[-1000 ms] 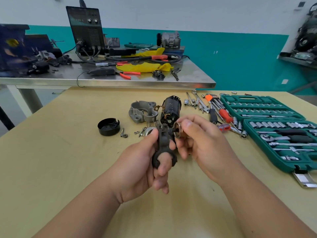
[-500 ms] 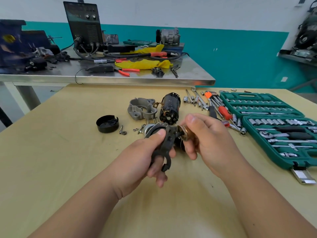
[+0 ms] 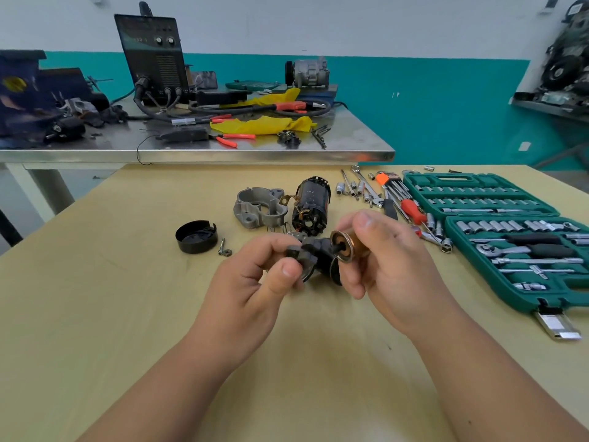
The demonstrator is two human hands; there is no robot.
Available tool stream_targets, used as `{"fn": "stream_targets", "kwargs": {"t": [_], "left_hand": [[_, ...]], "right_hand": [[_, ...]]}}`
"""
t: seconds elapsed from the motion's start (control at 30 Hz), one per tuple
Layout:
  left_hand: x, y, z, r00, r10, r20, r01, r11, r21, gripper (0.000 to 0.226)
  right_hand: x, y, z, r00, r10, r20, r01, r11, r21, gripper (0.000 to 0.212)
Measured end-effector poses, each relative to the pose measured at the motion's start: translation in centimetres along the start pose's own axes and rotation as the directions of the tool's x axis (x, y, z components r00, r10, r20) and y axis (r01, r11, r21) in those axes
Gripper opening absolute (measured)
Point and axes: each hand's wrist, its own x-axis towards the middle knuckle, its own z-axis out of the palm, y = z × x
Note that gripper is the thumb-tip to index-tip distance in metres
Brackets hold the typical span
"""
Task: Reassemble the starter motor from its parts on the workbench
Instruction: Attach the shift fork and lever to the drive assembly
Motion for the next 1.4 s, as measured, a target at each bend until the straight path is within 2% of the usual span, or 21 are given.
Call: {"fn": "stream_targets", "kwargs": {"t": [0.1,0.27,0.5,0.57,0.67,0.87,1.23,1.4], "left_hand": [[0.0,0.1,0.0,0.999,0.045,-0.02,-0.044,0.999,0.023,0.042],[0.0,0.3,0.2,1.0,0.029,-0.007,-0.029,0.999,-0.02,0.04],[0.0,0.6,0.3,0.997,0.002,0.077,0.001,0.999,-0.038,0.048],[-0.1,0.6,0.4,0.992,-0.026,0.123,0.03,0.999,-0.029,0.054],[-0.1,0.5,0.3,0.975,-0.14,0.175,0.153,0.986,-0.068,0.05],[-0.1,0.5,-0.1,0.883,-0.319,0.344,0.391,0.906,-0.161,0.048],[0.2,0.9,-0.4,0.759,-0.391,0.52,0.592,0.748,-0.3,0.049],[0.5,1.1,-0.5,0.643,-0.433,0.632,0.726,0.607,-0.322,0.048]], "right_hand": [[0.0,0.1,0.0,1.0,-0.008,0.026,0.008,1.0,0.001,0.023],[-0.1,0.2,0.1,0.999,0.002,0.047,-0.003,1.0,0.022,0.023],[-0.1,0.3,0.1,0.998,0.011,0.063,-0.011,1.0,-0.007,0.027],[-0.1,0.2,0.2,0.998,0.007,0.058,-0.007,1.0,0.005,0.028],[-0.1,0.2,0.1,0.999,0.009,0.049,-0.009,1.0,-0.007,0.027],[0.0,0.0,-0.1,0.999,0.019,0.025,-0.019,1.0,-0.018,0.028],[-0.1,-0.2,-0.2,0.997,0.019,0.073,-0.02,1.0,0.008,0.029],[-0.1,-0.2,-0.3,0.995,0.034,0.091,-0.033,0.999,-0.01,0.033]]}}
